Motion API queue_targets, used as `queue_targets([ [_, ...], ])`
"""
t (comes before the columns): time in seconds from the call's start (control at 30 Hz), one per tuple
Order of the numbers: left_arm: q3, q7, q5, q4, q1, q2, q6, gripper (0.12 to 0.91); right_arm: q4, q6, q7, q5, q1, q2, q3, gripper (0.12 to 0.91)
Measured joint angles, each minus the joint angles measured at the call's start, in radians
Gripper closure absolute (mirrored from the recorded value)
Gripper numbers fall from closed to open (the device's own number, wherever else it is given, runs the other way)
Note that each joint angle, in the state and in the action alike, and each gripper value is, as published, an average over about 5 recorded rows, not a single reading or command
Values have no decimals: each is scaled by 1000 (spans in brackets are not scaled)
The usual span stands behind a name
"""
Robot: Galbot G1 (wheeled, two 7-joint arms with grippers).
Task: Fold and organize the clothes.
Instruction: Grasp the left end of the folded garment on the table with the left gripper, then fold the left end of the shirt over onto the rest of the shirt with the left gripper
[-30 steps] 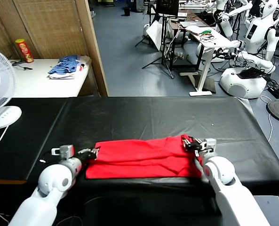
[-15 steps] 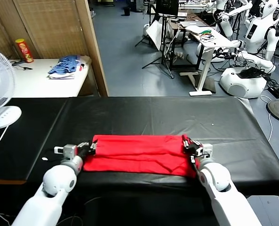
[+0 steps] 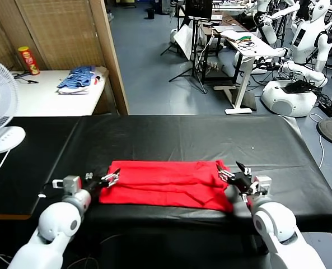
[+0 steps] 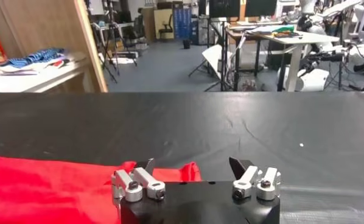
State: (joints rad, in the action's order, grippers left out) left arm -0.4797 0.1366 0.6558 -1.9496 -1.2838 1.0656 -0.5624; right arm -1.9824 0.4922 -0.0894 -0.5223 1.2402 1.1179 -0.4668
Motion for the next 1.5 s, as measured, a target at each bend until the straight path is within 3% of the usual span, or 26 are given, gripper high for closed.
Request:
queue_targets([
  [0.1, 0, -11, -28, -3, -27, 10, 6, 272, -16, 0, 0, 0, 5, -1, -1, 227],
  [0.23, 2, -20, -45, 8, -41, 26, 11, 454, -34, 0, 1, 1, 13, -3, -2, 227],
  [0.53, -5, -17, 14, 24, -44, 42, 8, 857, -51, -2, 6, 6, 20, -7, -11, 227],
  [0.8, -17, -44, -203, 20, -59, 0, 41, 872, -74, -2, 5, 9, 37, -1, -27, 227],
  [1.07, -130, -71, -397, 28, -131, -146, 130, 872, -102, -3, 2, 11, 66, 10, -43, 227],
  [1.27, -172, -56, -381, -23, -166, -204, 105, 872, -111, -8, 3, 51, 79, 27, -34, 227],
  [1.5, -60, -9, -249, -154, -133, -103, 31, 872, -123, -19, 7, 92, 110, 48, -43, 227],
])
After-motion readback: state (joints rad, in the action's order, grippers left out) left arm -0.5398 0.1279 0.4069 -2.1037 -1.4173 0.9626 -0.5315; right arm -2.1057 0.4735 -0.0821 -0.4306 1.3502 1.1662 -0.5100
